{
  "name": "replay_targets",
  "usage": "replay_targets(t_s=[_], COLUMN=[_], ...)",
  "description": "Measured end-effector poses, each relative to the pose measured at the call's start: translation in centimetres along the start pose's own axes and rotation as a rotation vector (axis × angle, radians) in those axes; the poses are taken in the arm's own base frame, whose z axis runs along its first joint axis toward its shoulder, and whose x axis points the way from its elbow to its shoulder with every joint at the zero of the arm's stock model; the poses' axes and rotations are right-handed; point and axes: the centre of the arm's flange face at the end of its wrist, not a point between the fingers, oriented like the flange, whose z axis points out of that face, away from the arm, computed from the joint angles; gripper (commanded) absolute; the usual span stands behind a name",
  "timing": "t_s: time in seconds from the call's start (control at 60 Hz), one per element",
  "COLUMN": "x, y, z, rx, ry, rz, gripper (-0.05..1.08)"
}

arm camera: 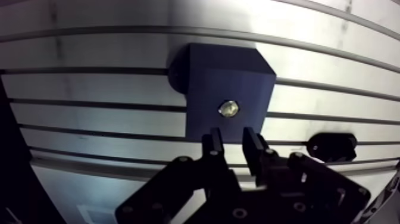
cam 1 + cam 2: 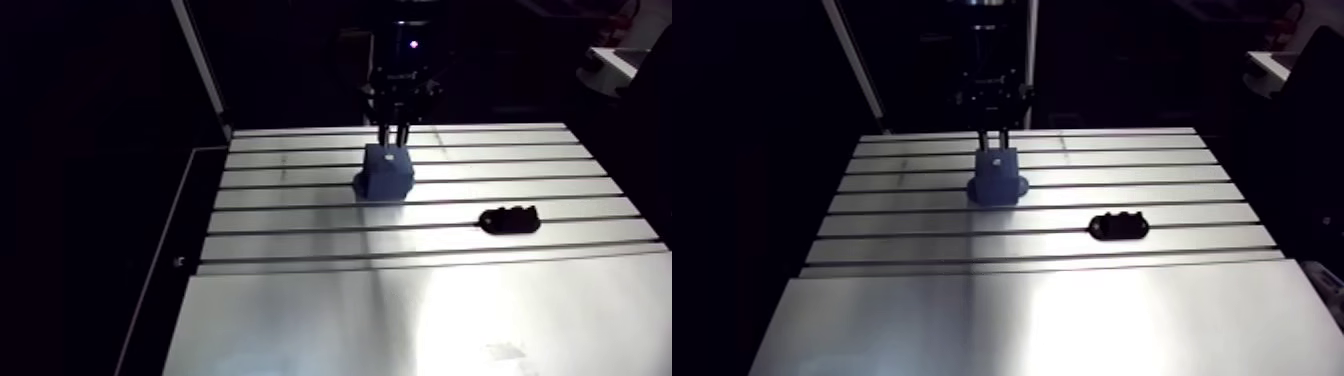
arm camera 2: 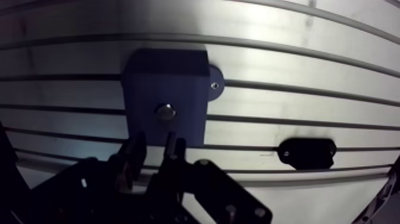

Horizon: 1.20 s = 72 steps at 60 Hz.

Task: Pick up the M10 bolt and insert it into the hex recess until seated.

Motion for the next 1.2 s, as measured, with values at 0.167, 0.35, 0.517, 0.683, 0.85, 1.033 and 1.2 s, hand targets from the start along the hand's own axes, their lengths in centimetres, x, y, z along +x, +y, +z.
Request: replay_targets(t_s=[0.167,0.35,0.517,0.683,0.85,1.033,1.2], x=[-0.9,-2.3,-3.9,-5.6,-7.6,-9.8,-12.0], y=[-0.2,-0.5,-1.0,-1.6,-2.0,-2.5,-2.8], z=[-2.2,-5.4,-8.3,-10.9,-13.6,-16.2,-18.4], rx=[-0.001,-0.002,-0.003,-0.006,-0.012,-0.019,-0.024], ry=[0.011,0.019,0.028,0.052,0.091,0.138,0.176], rz=[-0.004,-0.009,-0.016,-0.022,-0.025,-0.027,-0.028], gripper=[0.01,0.01,0.01,0.01,0.01,0.01,0.01])
